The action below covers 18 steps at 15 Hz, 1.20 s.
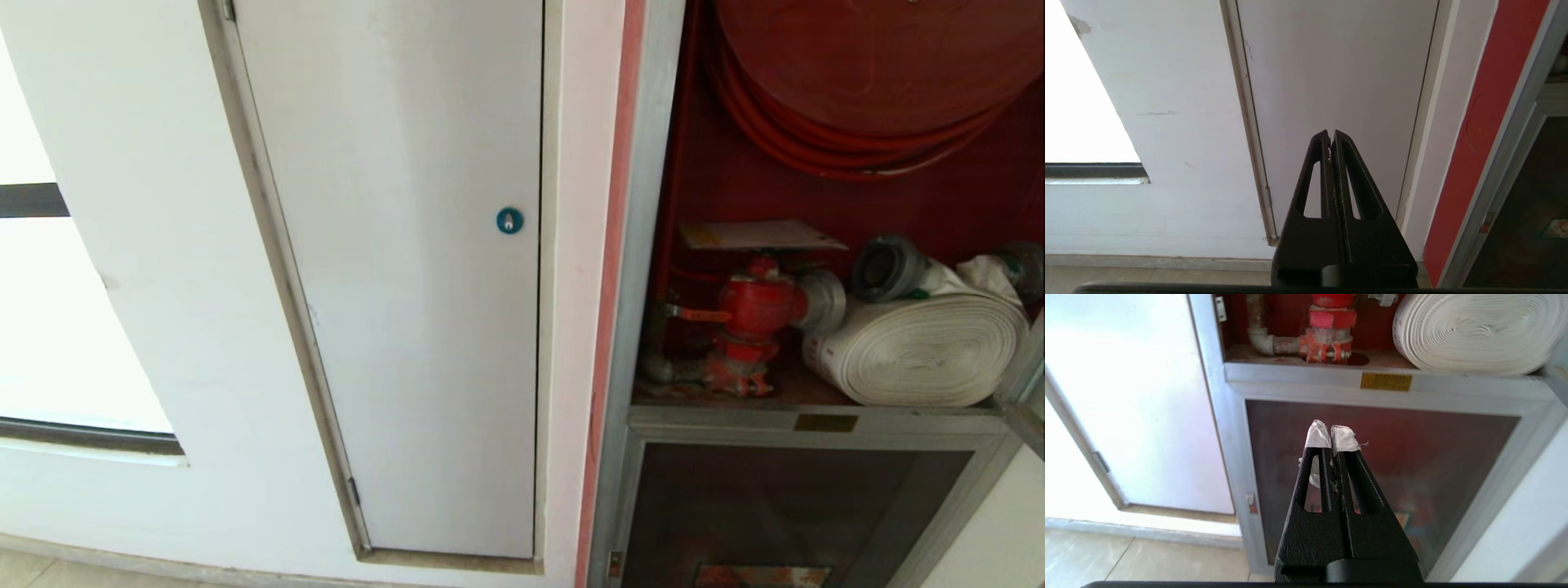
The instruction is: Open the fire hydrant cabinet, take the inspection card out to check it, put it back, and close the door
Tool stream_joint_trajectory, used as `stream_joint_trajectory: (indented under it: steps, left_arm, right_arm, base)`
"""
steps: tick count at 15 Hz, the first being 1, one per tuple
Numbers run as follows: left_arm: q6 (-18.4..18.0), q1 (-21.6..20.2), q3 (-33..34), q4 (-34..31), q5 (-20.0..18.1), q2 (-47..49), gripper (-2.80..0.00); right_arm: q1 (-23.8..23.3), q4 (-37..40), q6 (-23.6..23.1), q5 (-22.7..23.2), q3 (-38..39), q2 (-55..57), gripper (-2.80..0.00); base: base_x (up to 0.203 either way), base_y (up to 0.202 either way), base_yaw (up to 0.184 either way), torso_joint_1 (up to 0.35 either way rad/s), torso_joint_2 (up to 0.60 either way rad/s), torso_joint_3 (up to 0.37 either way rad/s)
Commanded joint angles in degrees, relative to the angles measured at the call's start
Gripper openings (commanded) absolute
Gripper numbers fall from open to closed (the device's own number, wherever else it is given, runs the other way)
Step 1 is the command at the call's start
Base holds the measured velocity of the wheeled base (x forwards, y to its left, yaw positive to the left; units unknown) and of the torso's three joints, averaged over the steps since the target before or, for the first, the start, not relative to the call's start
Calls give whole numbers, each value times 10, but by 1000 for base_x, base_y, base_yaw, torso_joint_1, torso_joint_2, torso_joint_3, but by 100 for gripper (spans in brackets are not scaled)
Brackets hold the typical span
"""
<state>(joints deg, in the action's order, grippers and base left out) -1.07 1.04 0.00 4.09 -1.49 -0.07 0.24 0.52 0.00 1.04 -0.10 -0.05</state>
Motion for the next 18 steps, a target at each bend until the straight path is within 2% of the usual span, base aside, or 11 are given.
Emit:
stream_joint_trajectory:
  steps: [1, 15, 18]
  left_arm:
    - [0, 0, 16, 0, 0, 1, -280]
    - [0, -1, 16, -1, 1, 1, -280]
    - [0, 0, 16, -1, 1, 1, -280]
  right_arm:
    - [-1, 0, 0, 1, 0, 0, -280]
    - [0, 0, 0, 0, 0, 0, -280]
    - [0, 0, 0, 0, 0, 0, -280]
  base:
    - [-195, 0, 2, 0, 2, 2]
    - [-196, 0, 2, 2, 3, 1]
    - [-101, 0, 0, -2, 1, 0]
